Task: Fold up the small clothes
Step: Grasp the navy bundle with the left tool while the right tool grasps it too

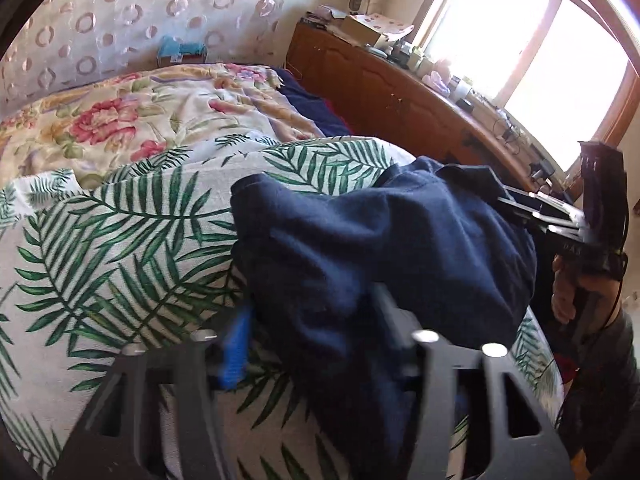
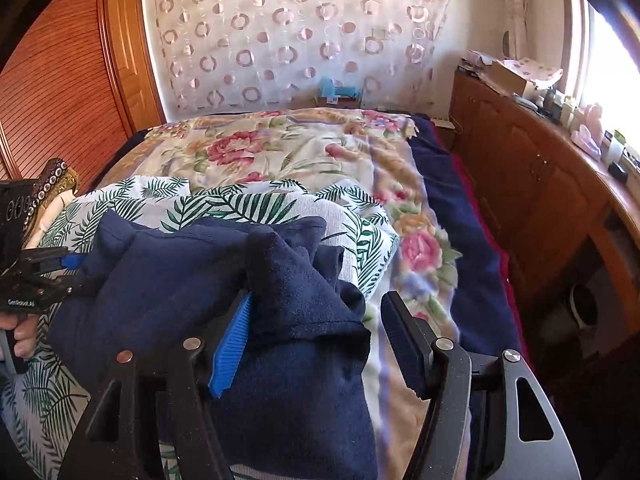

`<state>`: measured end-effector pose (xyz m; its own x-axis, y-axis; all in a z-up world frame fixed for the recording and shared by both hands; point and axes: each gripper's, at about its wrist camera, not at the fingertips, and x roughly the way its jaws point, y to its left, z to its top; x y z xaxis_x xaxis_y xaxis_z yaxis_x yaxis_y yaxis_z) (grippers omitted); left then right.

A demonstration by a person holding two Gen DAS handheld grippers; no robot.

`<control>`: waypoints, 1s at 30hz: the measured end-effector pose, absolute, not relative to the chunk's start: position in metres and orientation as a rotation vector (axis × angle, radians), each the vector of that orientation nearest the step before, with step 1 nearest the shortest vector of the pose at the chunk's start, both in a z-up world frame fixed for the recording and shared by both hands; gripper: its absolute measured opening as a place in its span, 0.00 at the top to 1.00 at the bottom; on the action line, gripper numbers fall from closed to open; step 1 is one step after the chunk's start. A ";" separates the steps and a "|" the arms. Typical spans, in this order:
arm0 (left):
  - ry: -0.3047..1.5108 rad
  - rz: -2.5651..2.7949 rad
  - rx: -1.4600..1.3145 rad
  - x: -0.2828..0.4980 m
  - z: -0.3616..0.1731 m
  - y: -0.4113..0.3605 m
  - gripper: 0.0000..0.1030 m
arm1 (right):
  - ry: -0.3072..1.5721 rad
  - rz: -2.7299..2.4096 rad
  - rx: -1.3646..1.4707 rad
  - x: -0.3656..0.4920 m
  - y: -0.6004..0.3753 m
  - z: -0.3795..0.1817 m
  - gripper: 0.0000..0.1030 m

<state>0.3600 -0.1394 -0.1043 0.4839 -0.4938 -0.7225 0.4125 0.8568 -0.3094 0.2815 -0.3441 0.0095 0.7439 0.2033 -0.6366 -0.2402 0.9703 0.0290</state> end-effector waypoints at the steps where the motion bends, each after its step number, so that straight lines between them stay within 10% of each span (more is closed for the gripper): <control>1: 0.907 -0.551 -0.094 0.361 -0.104 -0.140 0.79 | 0.691 0.245 -0.054 0.281 -0.346 0.011 0.35; 15: 0.678 -0.563 -0.049 0.292 -0.016 -0.094 0.87 | 0.658 0.312 -0.098 0.276 -0.314 0.009 0.35; 30: 0.757 -0.426 -0.061 0.305 -0.074 -0.041 0.87 | 0.685 0.322 -0.295 0.324 -0.245 -0.018 0.35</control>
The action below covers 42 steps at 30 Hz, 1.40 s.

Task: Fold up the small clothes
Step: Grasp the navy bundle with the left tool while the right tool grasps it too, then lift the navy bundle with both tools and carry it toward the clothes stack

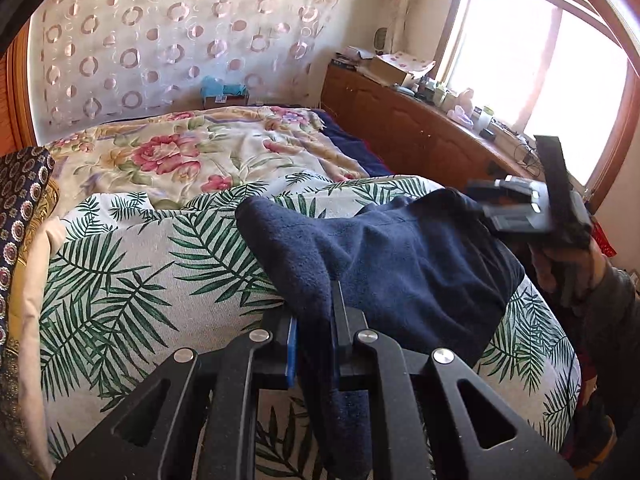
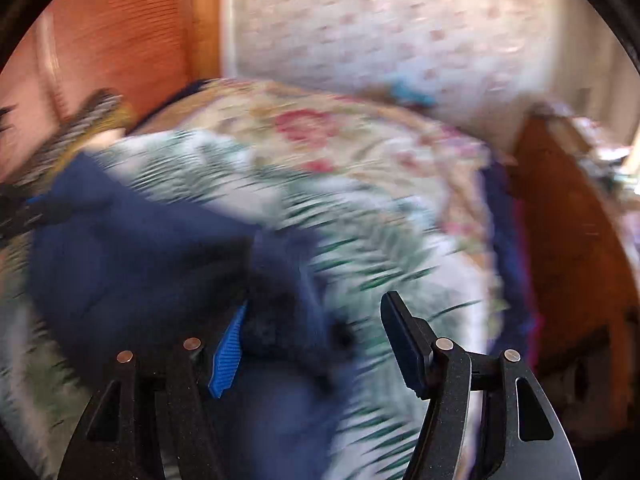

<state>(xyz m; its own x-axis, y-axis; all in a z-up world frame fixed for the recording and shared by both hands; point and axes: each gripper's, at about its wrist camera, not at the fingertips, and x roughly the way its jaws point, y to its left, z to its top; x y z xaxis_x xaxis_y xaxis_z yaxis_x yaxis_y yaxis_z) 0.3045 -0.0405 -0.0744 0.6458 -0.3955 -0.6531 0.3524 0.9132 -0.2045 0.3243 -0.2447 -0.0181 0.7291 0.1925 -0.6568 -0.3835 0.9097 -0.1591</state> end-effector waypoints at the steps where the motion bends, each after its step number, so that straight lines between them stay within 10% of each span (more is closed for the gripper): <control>1: 0.758 -0.426 -0.064 0.304 -0.075 -0.040 0.87 | 0.646 0.202 -0.284 0.332 -0.255 -0.016 0.35; 20: 0.799 -0.413 -0.083 0.314 -0.094 -0.037 0.87 | 0.844 0.398 0.038 0.356 -0.285 -0.061 0.19; 29: 0.762 -0.426 -0.067 0.305 -0.084 -0.037 0.87 | 0.811 0.468 -0.077 0.343 -0.259 -0.046 0.74; 42: 0.529 -0.374 -0.157 0.221 -0.013 0.032 0.87 | 0.554 0.540 -0.186 0.308 -0.198 0.009 0.77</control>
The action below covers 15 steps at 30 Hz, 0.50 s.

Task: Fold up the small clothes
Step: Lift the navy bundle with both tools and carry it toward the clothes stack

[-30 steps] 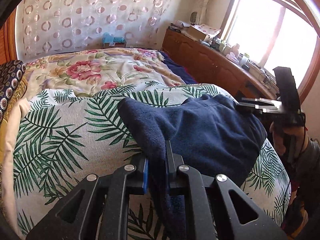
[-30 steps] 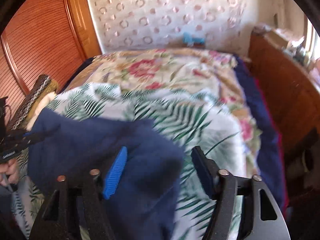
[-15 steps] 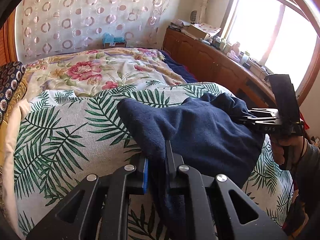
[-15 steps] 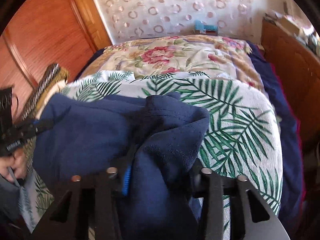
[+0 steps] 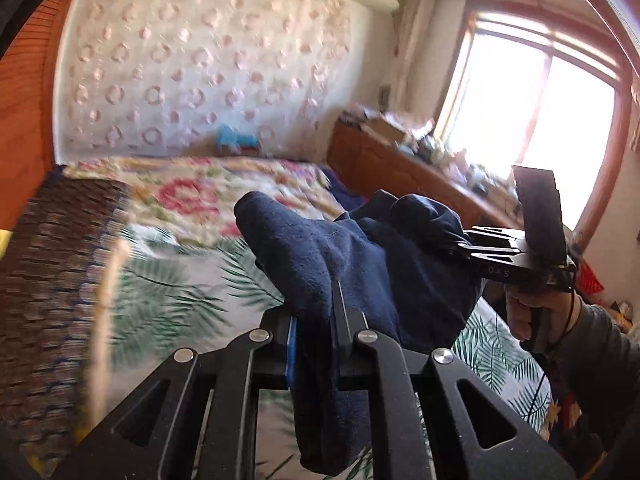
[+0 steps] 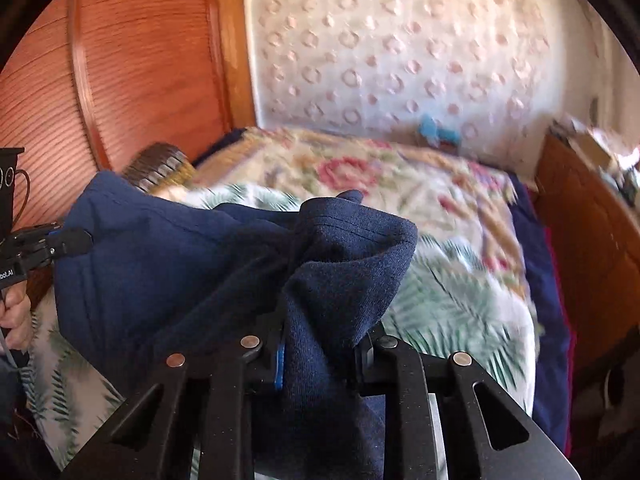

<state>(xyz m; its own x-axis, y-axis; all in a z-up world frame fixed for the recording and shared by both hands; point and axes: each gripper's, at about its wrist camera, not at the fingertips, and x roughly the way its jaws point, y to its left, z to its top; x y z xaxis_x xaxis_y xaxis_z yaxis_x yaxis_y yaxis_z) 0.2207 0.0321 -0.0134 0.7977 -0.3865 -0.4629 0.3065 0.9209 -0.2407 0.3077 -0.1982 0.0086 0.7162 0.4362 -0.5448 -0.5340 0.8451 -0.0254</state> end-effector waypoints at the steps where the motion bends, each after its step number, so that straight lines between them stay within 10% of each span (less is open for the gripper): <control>1: 0.512 -0.357 -0.162 0.214 -0.009 0.042 0.87 | 0.533 0.562 -0.193 0.307 -0.187 0.016 0.77; 15: 0.390 0.008 -0.264 0.155 -0.003 0.194 0.87 | 0.314 0.801 -0.523 0.351 0.050 0.067 0.78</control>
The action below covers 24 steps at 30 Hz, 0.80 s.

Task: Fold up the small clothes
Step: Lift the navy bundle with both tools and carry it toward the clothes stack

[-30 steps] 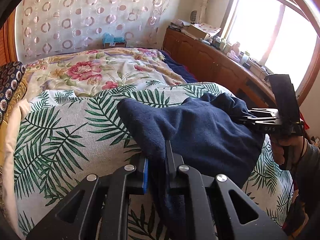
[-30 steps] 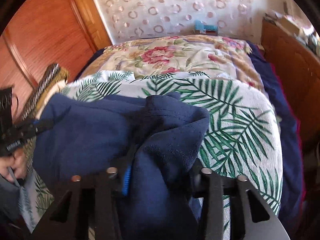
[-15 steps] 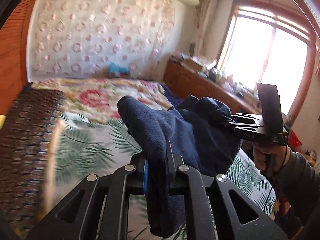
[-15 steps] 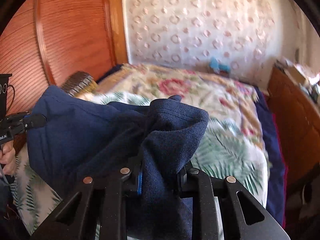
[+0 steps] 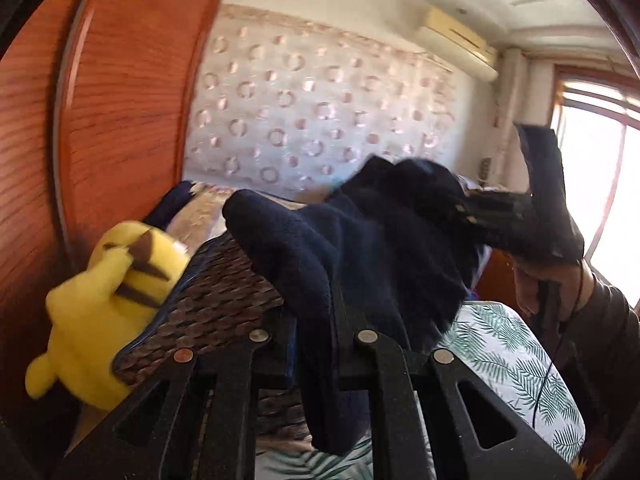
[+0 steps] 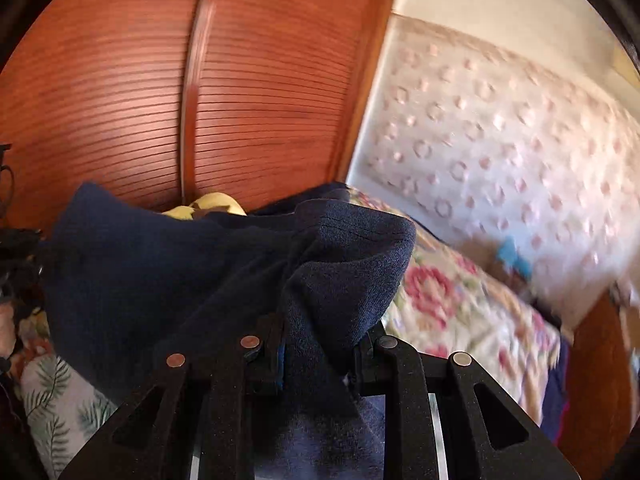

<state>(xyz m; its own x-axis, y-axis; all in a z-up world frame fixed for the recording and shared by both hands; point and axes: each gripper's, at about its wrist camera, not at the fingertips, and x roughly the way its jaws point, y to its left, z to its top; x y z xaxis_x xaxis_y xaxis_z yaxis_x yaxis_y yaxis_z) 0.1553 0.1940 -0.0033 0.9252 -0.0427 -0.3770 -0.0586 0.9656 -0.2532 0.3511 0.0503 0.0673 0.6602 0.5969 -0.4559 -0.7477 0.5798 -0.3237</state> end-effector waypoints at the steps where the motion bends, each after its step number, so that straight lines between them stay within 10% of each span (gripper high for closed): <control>1: 0.394 0.023 -0.276 0.154 -0.009 0.202 0.87 | 0.305 0.807 -0.543 0.361 0.067 0.065 0.78; 21: 0.501 0.114 -0.376 0.147 -0.078 0.235 0.87 | 0.340 0.802 -0.567 0.437 0.205 0.029 0.73; 24: 0.499 0.125 -0.362 0.150 -0.078 0.235 0.87 | 0.299 0.728 -0.471 0.445 0.194 0.047 0.54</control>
